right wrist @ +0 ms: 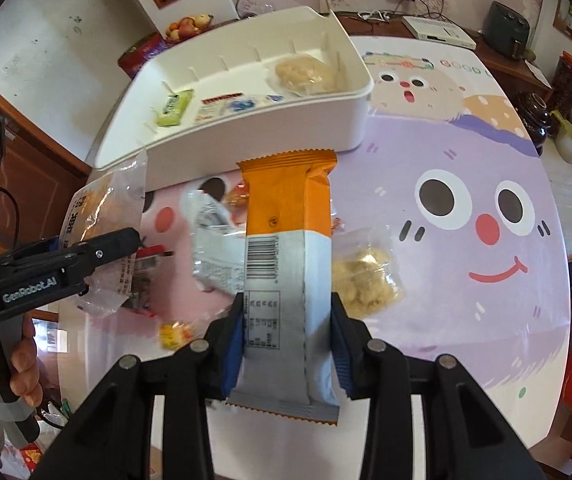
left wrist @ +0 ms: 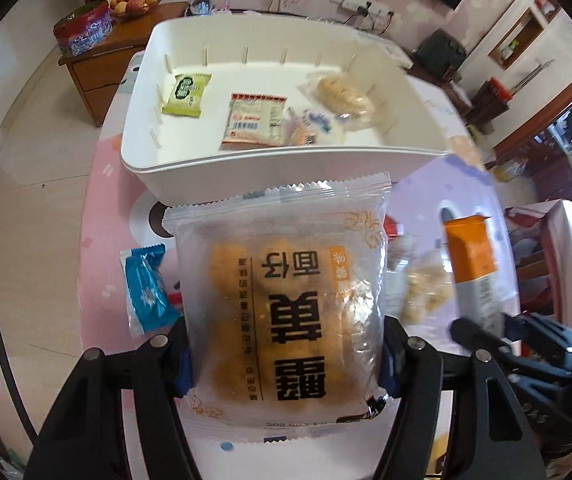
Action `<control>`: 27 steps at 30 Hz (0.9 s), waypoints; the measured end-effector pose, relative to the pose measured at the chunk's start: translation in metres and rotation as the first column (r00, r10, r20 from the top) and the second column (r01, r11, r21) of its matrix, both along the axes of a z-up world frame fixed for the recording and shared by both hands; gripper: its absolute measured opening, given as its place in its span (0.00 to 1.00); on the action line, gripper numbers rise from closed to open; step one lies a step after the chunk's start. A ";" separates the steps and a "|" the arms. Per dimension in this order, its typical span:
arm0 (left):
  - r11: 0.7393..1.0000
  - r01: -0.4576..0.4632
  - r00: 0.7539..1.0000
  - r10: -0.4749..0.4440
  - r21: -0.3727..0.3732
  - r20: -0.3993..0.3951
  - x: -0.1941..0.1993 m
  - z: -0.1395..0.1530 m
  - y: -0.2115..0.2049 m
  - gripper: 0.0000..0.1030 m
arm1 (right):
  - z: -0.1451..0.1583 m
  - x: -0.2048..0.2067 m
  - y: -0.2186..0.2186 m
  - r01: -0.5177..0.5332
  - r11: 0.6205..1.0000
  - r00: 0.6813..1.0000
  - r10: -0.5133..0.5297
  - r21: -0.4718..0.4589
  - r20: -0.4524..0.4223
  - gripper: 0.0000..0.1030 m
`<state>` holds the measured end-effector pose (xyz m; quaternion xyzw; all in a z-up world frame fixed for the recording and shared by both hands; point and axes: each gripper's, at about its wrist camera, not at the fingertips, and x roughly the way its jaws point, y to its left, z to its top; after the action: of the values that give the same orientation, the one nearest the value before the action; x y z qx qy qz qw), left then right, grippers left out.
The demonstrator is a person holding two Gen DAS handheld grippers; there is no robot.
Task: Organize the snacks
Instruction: 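Grasp the boxed cake pack with the left gripper while the right gripper grasps the orange-and-white bar, then carry both packs over the white tray and open both grippers to drop them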
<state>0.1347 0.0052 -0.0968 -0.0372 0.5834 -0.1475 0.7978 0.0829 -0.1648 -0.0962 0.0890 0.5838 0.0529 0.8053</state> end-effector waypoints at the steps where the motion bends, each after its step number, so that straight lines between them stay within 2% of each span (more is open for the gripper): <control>1: 1.000 0.000 1.000 0.000 -0.011 0.004 -0.002 0.005 0.000 0.64 | 0.003 -0.003 0.001 -0.004 1.000 1.000 0.004 0.006 0.003 0.37; 6: 1.000 0.001 0.999 0.000 -0.029 0.037 -0.019 0.031 0.001 0.64 | 0.022 -0.014 0.009 -0.021 0.999 0.999 0.021 0.033 0.024 0.37; 11: 0.999 -0.013 0.997 0.016 -0.031 0.079 -0.021 0.054 0.004 0.64 | 0.049 -0.012 0.014 -0.043 0.998 0.996 0.039 0.051 0.081 0.37; 19: 0.999 -0.032 0.988 0.034 -0.019 0.150 0.000 0.091 0.002 0.65 | 0.095 0.011 0.020 -0.079 0.995 0.978 0.066 0.060 0.198 0.37; 27: 0.998 -0.053 0.968 0.055 -0.017 0.246 0.041 0.124 -0.009 0.66 | 0.135 0.055 0.013 -0.082 0.995 0.949 0.059 0.060 0.309 0.37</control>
<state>0.1755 -0.0034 0.0271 -0.0387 0.4779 -0.1322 0.8676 0.1375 -0.1517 0.0385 0.0878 0.4520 0.1158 0.8801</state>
